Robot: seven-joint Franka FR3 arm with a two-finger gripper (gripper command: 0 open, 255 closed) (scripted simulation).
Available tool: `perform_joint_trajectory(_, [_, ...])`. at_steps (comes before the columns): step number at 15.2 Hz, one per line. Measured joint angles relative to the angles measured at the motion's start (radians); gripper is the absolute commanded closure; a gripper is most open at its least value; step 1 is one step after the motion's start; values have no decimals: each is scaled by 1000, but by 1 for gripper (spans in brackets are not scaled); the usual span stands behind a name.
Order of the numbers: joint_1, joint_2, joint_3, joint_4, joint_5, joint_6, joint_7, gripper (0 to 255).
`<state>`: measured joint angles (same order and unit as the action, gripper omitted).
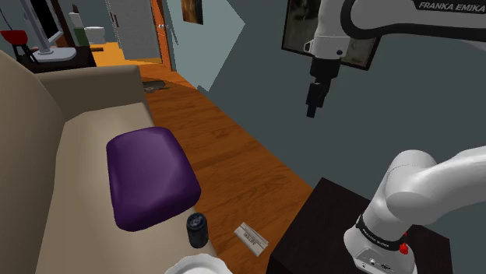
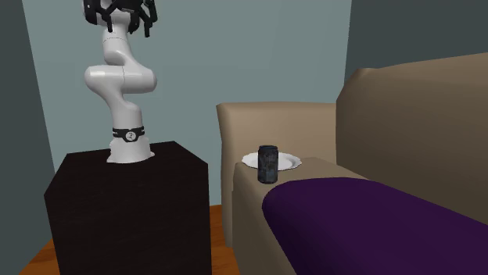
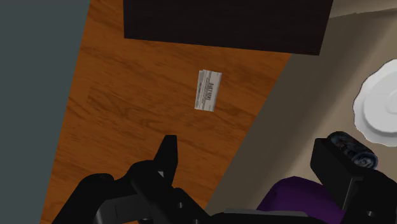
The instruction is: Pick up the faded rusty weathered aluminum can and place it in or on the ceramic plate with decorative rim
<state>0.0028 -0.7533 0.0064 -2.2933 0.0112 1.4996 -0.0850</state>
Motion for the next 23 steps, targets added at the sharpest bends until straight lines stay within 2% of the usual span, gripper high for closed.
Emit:
perform_joint_trajectory(3, [7,8,19,-17,13,26,20,0])
perform_joint_trajectory(11, [53,98,145,-124,91,239,144,0])
perform_joint_trajectory(19, [90,287,279,-155,136,477,272,0])
perform_joint_trajectory(23, [97,408,342,-134,129,586,342,0])
